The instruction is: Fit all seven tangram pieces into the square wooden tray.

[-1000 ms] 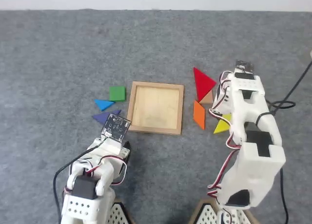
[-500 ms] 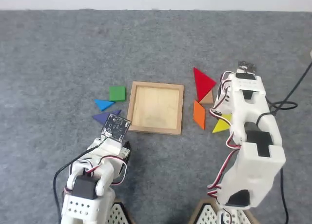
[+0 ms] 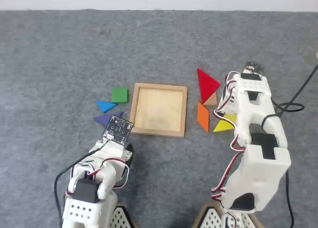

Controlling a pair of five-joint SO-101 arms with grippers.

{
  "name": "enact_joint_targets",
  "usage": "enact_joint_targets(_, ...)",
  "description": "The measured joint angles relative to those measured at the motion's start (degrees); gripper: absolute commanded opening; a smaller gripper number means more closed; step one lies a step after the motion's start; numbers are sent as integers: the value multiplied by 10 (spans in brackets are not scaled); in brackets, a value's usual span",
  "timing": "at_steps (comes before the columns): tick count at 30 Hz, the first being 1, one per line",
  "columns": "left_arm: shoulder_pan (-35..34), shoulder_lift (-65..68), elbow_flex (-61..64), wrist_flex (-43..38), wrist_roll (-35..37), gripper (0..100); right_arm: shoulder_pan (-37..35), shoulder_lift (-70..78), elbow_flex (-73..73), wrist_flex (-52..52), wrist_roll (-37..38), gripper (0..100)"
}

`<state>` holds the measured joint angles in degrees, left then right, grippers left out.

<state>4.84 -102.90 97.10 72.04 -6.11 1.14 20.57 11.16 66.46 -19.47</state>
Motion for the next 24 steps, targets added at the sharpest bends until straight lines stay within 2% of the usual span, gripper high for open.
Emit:
enact_joint_targets(11, 0, 0, 0, 0, 0, 116, -19, 3, -93, 56, 27, 70)
enact_joint_targets(19, 0, 0, 0, 0, 0, 116, -88, 4, -146, 103, 76, 63)
enact_joint_targets(24, 0, 0, 0, 0, 0, 116, -86, 8, -156, 112, 78, 82)
